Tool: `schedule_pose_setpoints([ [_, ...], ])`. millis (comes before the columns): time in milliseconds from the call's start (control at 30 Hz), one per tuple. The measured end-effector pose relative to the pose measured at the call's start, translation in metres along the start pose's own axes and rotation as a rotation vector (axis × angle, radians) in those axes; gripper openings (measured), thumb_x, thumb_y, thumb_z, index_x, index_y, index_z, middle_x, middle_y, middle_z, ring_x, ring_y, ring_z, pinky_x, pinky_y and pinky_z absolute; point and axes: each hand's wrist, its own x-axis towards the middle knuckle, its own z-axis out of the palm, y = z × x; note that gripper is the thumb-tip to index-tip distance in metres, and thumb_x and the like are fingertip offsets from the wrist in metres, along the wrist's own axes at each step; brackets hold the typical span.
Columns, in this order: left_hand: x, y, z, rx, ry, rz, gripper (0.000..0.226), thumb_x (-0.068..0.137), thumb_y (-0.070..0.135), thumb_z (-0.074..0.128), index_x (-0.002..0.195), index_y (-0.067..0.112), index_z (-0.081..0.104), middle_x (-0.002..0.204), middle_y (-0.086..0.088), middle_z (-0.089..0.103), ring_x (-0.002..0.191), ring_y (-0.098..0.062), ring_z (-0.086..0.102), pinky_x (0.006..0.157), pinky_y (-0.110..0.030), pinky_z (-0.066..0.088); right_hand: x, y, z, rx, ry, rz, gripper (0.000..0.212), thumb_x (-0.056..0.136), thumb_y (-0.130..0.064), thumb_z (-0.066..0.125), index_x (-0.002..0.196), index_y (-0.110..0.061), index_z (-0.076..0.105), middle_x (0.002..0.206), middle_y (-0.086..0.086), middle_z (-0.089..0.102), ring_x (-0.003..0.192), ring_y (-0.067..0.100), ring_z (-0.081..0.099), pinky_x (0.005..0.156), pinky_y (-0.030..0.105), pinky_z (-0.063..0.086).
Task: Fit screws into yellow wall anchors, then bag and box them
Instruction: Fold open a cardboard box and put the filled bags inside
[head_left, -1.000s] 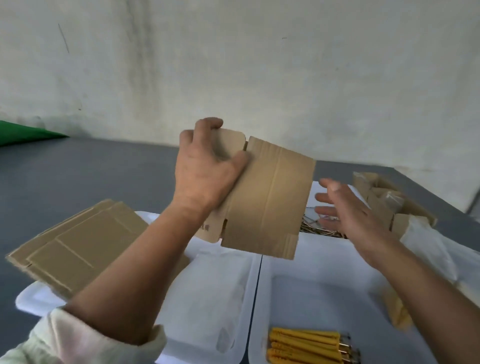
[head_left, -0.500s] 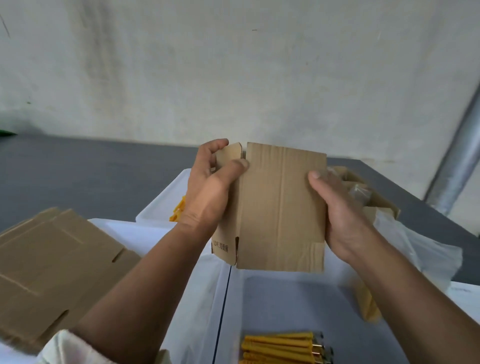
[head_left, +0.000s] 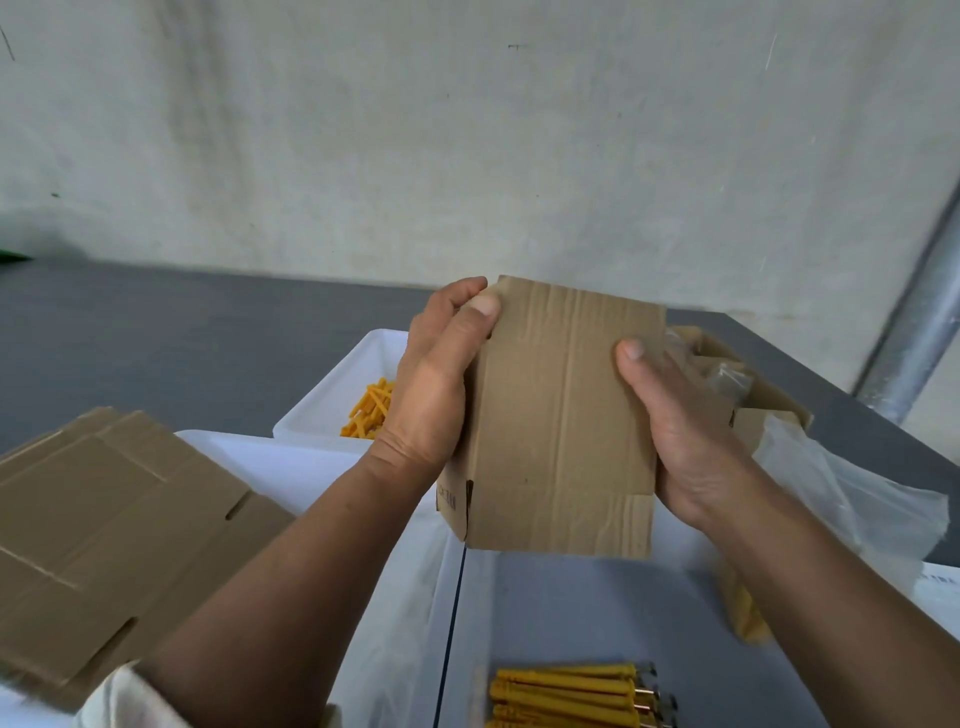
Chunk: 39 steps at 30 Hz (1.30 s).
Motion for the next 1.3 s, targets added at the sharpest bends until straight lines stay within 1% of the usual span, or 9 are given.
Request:
schedule_pose_setpoints([
  [100, -0.005, 0.004, 0.001, 0.053, -0.007, 0.005, 0.063, 0.064, 0.066, 0.064, 0.116, 0.031, 0.064, 0.133, -0.001, 0.051, 0.121, -0.016, 0.055, 0.105, -0.046, 0.045, 0.0, 0.0, 0.001, -0.026, 0.025, -0.038, 0.022, 0.085, -0.058, 0.06, 0.101, -0.047, 0.07, 0.115, -0.01, 0.071, 0.107, 0.01, 0.067, 0.084, 0.034, 0.057],
  [200, -0.007, 0.001, 0.002, 0.141, -0.022, 0.065, 0.048, 0.065, 0.06, 0.067, 0.103, 0.03, 0.071, 0.134, 0.007, 0.044, 0.123, 0.006, 0.043, 0.103, -0.028, 0.042, -0.001, 0.0, 0.001, -0.037, 0.035, -0.062, 0.039, 0.073, -0.07, 0.067, 0.104, -0.046, 0.069, 0.116, -0.009, 0.071, 0.108, 0.012, 0.067, 0.089, 0.042, 0.055],
  [367, -0.004, -0.003, 0.004, 0.179, -0.018, 0.095, 0.038, 0.072, 0.052, 0.064, 0.092, 0.022, 0.076, 0.132, 0.009, 0.044, 0.102, 0.027, 0.042, 0.078, 0.002, 0.038, -0.002, 0.0, 0.001, -0.028, 0.048, -0.067, 0.047, 0.064, -0.077, 0.068, 0.099, -0.047, 0.071, 0.113, -0.008, 0.072, 0.105, 0.013, 0.069, 0.087, 0.043, 0.055],
  [567, -0.007, -0.001, 0.006, 0.126, 0.021, 0.089, 0.038, 0.077, 0.054, 0.06, 0.08, 0.018, 0.072, 0.111, 0.014, 0.056, 0.099, 0.01, 0.056, 0.082, -0.014, 0.042, 0.0, 0.001, -0.001, 0.002, 0.118, -0.004, 0.038, 0.079, -0.075, 0.055, 0.093, -0.046, 0.074, 0.104, -0.009, 0.075, 0.096, 0.01, 0.071, 0.069, 0.03, 0.059],
  [767, -0.011, 0.001, 0.009, 0.089, 0.021, 0.14, 0.023, 0.082, 0.043, 0.062, 0.077, 0.022, 0.053, 0.07, 0.015, 0.049, 0.064, -0.002, 0.046, 0.06, -0.012, 0.039, 0.002, 0.004, -0.004, 0.031, 0.184, 0.052, 0.041, 0.08, -0.074, 0.052, 0.093, -0.043, 0.076, 0.1, -0.006, 0.076, 0.094, 0.012, 0.072, 0.067, 0.031, 0.059],
  [933, -0.012, 0.001, 0.011, 0.074, 0.009, 0.159, 0.033, 0.079, 0.039, 0.063, 0.106, 0.024, 0.053, 0.08, 0.013, 0.056, 0.076, -0.003, 0.052, 0.071, -0.012, 0.042, 0.005, 0.008, -0.008, 0.04, 0.235, 0.034, 0.023, 0.081, -0.046, 0.06, 0.066, -0.03, 0.067, 0.076, -0.013, 0.067, 0.075, 0.008, 0.065, 0.067, 0.034, 0.052],
  [1033, -0.012, 0.001, 0.011, 0.085, -0.017, 0.187, 0.04, 0.081, 0.035, 0.062, 0.119, 0.03, 0.054, 0.081, 0.016, 0.062, 0.082, -0.003, 0.057, 0.076, -0.01, 0.042, 0.008, 0.009, -0.013, 0.021, 0.286, -0.018, 0.01, 0.073, -0.038, 0.062, 0.081, -0.033, 0.063, 0.083, -0.012, 0.067, 0.076, 0.006, 0.063, 0.066, 0.033, 0.049],
  [1133, -0.013, 0.001, 0.012, 0.096, -0.025, 0.201, 0.026, 0.082, 0.033, 0.06, 0.107, 0.028, 0.065, 0.082, 0.015, 0.064, 0.083, -0.003, 0.058, 0.079, -0.014, 0.043, 0.008, 0.008, -0.013, 0.013, 0.246, -0.025, 0.026, 0.077, -0.036, 0.057, 0.1, -0.038, 0.068, 0.101, -0.01, 0.072, 0.088, 0.007, 0.067, 0.071, 0.031, 0.053],
  [1300, -0.013, 0.001, 0.013, 0.141, 0.02, 0.195, 0.037, 0.081, 0.037, 0.059, 0.082, 0.002, 0.07, 0.089, -0.007, 0.067, 0.092, -0.019, 0.061, 0.081, -0.023, 0.045, 0.006, 0.006, -0.008, -0.056, 0.286, 0.013, 0.027, 0.079, -0.046, 0.06, 0.083, -0.024, 0.075, 0.099, -0.007, 0.072, 0.095, 0.014, 0.065, 0.087, 0.043, 0.051],
])
